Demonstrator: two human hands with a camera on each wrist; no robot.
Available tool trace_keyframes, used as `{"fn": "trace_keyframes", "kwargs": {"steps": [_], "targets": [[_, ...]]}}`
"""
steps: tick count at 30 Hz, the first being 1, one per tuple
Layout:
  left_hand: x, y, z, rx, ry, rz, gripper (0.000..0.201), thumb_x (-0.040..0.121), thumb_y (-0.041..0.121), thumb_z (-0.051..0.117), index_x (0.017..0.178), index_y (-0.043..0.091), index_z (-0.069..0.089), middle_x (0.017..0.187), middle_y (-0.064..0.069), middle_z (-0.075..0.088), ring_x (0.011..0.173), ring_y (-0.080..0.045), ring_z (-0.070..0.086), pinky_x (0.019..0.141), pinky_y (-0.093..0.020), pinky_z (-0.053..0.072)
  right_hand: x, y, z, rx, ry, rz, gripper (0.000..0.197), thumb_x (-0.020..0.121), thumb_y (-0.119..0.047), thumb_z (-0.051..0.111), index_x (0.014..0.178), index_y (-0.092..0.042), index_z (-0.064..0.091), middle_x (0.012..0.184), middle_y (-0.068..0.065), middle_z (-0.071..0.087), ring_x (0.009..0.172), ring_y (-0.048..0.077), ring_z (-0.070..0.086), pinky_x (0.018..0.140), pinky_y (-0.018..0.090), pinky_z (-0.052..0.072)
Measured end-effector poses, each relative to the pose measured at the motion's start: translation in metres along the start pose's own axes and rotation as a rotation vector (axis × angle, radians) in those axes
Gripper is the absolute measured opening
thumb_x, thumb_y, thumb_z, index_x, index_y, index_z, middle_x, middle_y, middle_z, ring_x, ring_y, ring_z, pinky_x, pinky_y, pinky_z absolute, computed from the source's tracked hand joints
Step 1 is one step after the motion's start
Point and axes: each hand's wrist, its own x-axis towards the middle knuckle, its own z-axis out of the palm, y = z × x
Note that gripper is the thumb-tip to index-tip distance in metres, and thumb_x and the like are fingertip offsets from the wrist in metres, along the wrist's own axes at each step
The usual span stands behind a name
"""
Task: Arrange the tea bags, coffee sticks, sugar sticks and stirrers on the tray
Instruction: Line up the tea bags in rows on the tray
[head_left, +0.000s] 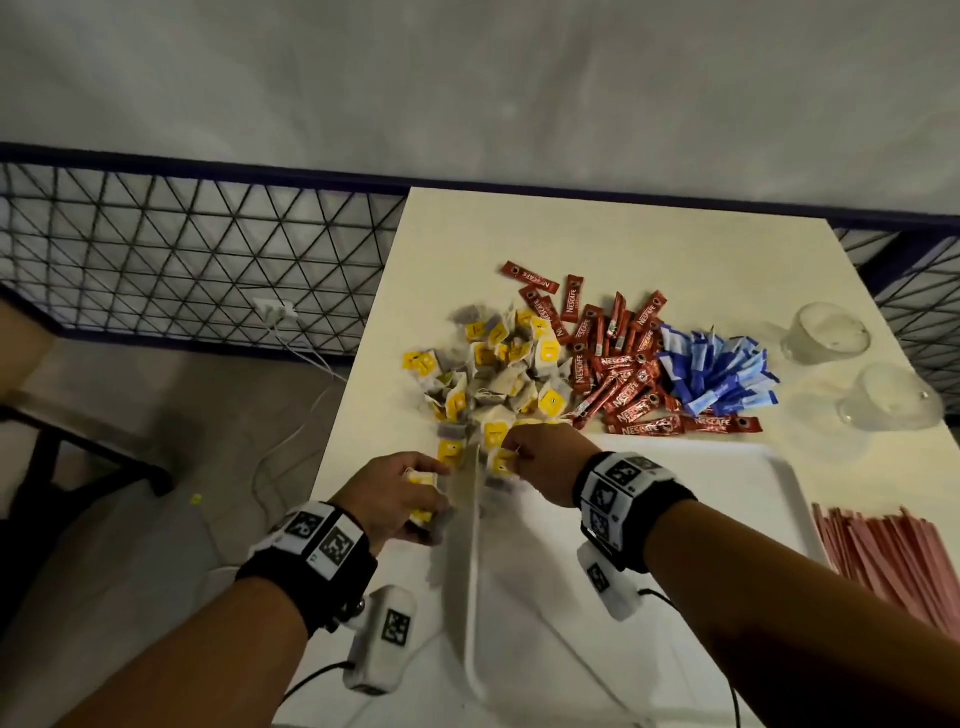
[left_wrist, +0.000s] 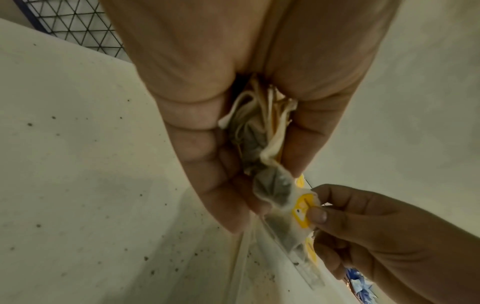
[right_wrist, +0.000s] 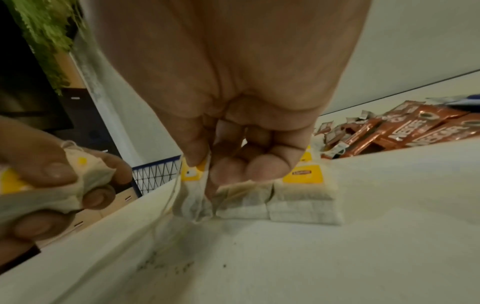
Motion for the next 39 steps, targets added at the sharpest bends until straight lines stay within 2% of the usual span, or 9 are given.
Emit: {"fn": "trace_keyframes", "kwargs": {"steps": [3, 10, 15, 18, 22, 26, 29, 36, 39], "targets": [[0.0, -0.003, -0.004, -0.019, 0.008, -0.002, 0.029, 0.081, -0.016, 0.058, 0.097, 0.007, 0.063, 0.069, -0.012, 0.062, 0.074, -0.032, 0.062, 0.068, -0.05, 0.057, 0.011, -0.001, 0.005, -0.007, -0.005, 0.017, 0.025, 0.096, -0.024, 0.049, 0.118, -0.017, 0.058, 0.117, 0.009, 0.062, 0.105, 0.027, 0.056, 0.084, 0.03, 0.044], [-0.001, -0.006, -0.007, -0.043, 0.039, -0.005, 0.028, 0.081, -0.016, 0.059, 0.097, 0.006, 0.063, 0.066, -0.008, 0.061, 0.061, -0.027, 0.059, 0.069, -0.053, 0.056, 0.027, -0.001, 0.01, -0.001, 0.083, 0.029, 0.022, 0.094, -0.023, 0.052, 0.113, -0.018, 0.06, 0.112, 0.009, 0.062, 0.099, 0.027, 0.058, 0.08, 0.031, 0.048], [-0.002, -0.003, -0.001, 0.049, 0.045, 0.035, 0.028, 0.08, -0.013, 0.062, 0.096, 0.009, 0.064, 0.078, -0.011, 0.059, 0.067, -0.026, 0.06, 0.07, -0.052, 0.059, 0.028, 0.001, 0.012, -0.03, 0.183, 0.056, 0.016, 0.092, -0.028, 0.054, 0.105, -0.019, 0.054, 0.1, 0.005, 0.055, 0.093, 0.025, 0.055, 0.073, 0.031, 0.042], [0.001, 0.003, 0.007, 0.412, 0.053, 0.18, 0.028, 0.079, 0.0, 0.066, 0.1, 0.018, 0.066, 0.09, -0.004, 0.063, 0.071, -0.02, 0.063, 0.064, -0.032, 0.059, 0.022, 0.011, 0.006, -0.001, 0.29, 0.065, 0.012, 0.091, -0.029, 0.055, 0.1, -0.021, 0.051, 0.093, -0.001, 0.049, 0.086, 0.022, 0.053, 0.071, 0.03, 0.041], [0.008, 0.015, 0.022, 0.963, 0.023, 0.4, 0.038, 0.08, 0.013, 0.062, 0.114, 0.027, 0.066, 0.117, 0.002, 0.064, 0.106, -0.016, 0.059, 0.085, -0.017, 0.043, 0.006, 0.037, 0.0, -0.016, 0.294, 0.007, 0.013, 0.089, -0.025, 0.058, 0.1, -0.021, 0.063, 0.097, -0.003, 0.054, 0.088, 0.019, 0.055, 0.081, 0.033, 0.049], [0.024, 0.019, 0.041, 1.172, -0.121, 0.452, 0.044, 0.082, 0.012, 0.057, 0.124, 0.022, 0.062, 0.13, 0.001, 0.053, 0.121, -0.019, 0.049, 0.101, -0.025, 0.039, -0.002, 0.047, 0.012, -0.116, 0.19, -0.091, 0.022, 0.083, -0.034, 0.06, 0.104, -0.03, 0.067, 0.1, -0.005, 0.057, 0.091, 0.02, 0.058, 0.079, 0.037, 0.053], [0.032, 0.019, 0.052, 1.267, -0.165, 0.426, 0.042, 0.084, 0.012, 0.055, 0.125, 0.018, 0.061, 0.131, -0.003, 0.051, 0.121, -0.023, 0.048, 0.102, -0.032, 0.04, 0.0, 0.048, 0.017, -0.133, 0.173, -0.122, 0.029, 0.078, -0.034, 0.063, 0.107, -0.032, 0.067, 0.101, -0.003, 0.057, 0.092, 0.023, 0.059, 0.078, 0.039, 0.053], [0.039, 0.021, 0.055, 1.255, -0.147, 0.413, 0.04, 0.083, 0.014, 0.056, 0.123, 0.016, 0.061, 0.128, -0.005, 0.051, 0.118, -0.025, 0.051, 0.098, -0.031, 0.043, 0.003, 0.044, 0.019, -0.122, 0.173, -0.135, 0.028, 0.085, -0.028, 0.057, 0.111, -0.034, 0.066, 0.109, -0.004, 0.055, 0.098, 0.023, 0.058, 0.08, 0.038, 0.052], [0.033, 0.028, 0.051, 0.952, -0.057, 0.414, 0.036, 0.081, 0.01, 0.061, 0.115, 0.021, 0.067, 0.112, -0.001, 0.062, 0.103, -0.022, 0.061, 0.083, -0.025, 0.049, -0.002, 0.041, 0.011, -0.026, 0.244, -0.139, 0.028, 0.083, -0.033, 0.061, 0.111, -0.032, 0.066, 0.109, -0.004, 0.057, 0.096, 0.021, 0.06, 0.079, 0.037, 0.053]]}}
